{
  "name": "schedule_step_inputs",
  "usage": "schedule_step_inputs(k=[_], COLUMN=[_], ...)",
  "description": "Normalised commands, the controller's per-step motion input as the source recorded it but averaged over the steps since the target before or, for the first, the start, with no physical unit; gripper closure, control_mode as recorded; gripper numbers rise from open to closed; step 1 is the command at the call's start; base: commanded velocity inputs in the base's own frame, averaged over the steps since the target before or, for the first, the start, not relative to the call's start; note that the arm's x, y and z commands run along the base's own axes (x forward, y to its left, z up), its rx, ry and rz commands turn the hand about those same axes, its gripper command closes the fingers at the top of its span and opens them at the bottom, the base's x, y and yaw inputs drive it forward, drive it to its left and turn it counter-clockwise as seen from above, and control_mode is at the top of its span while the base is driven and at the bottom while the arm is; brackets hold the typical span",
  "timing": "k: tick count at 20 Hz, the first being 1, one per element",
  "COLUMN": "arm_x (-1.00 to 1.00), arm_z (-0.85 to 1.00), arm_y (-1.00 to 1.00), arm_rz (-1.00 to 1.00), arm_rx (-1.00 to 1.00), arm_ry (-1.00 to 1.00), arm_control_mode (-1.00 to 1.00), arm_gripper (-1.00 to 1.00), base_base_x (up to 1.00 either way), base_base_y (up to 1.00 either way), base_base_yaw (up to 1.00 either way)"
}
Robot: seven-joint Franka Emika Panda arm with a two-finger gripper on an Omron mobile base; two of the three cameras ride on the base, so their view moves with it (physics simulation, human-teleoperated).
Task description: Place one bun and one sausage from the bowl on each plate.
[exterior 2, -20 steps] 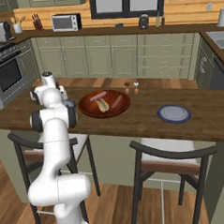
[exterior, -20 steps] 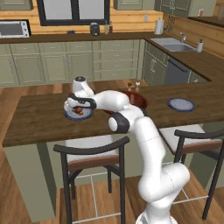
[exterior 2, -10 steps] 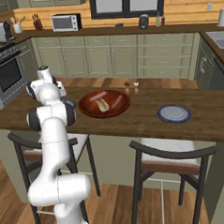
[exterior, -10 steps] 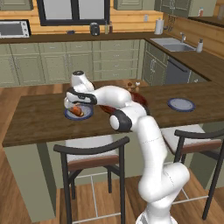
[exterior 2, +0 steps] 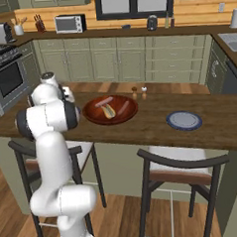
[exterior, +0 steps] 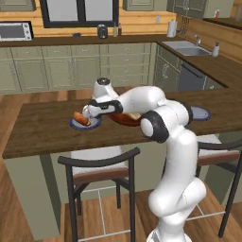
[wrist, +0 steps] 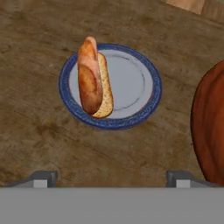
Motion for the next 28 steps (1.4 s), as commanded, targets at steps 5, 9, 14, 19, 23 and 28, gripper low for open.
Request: schedule_step_inputs(k=[5,9,14,19,23,28], arm_x=[0.0,0.0,0.0,0.01,0.09,0.65], arm_z=[0.83,0.69,0.17,-0.12,-0.05,-0.19], arm_y=[-0.51,-0.99,-1.0,-0.98,-0.26,-0.01], arm_rz=[0.0,0.0,0.0,-0.01,0.0,-0.02], arm_rx=[0.01,0.0,0.0,-0.01,-0.22,-0.16], arm_ry=[0.05,0.04,0.01,0.0,0.01,0.22], arm_control_mode=[-1.0,-1.0,-1.0,-1.0,-1.0,-1.0], arm_gripper=[-1.0,-1.0,-1.0,-1.0,-1.0,-1.0], base_base_x=[0.0,0.0,0.0,0.0,0.0,0.0], base_base_y=[0.0,0.0,0.0,0.0,0.0,0.0], base_base_yaw=[0.0,0.0,0.0,0.0,0.0,0.0])
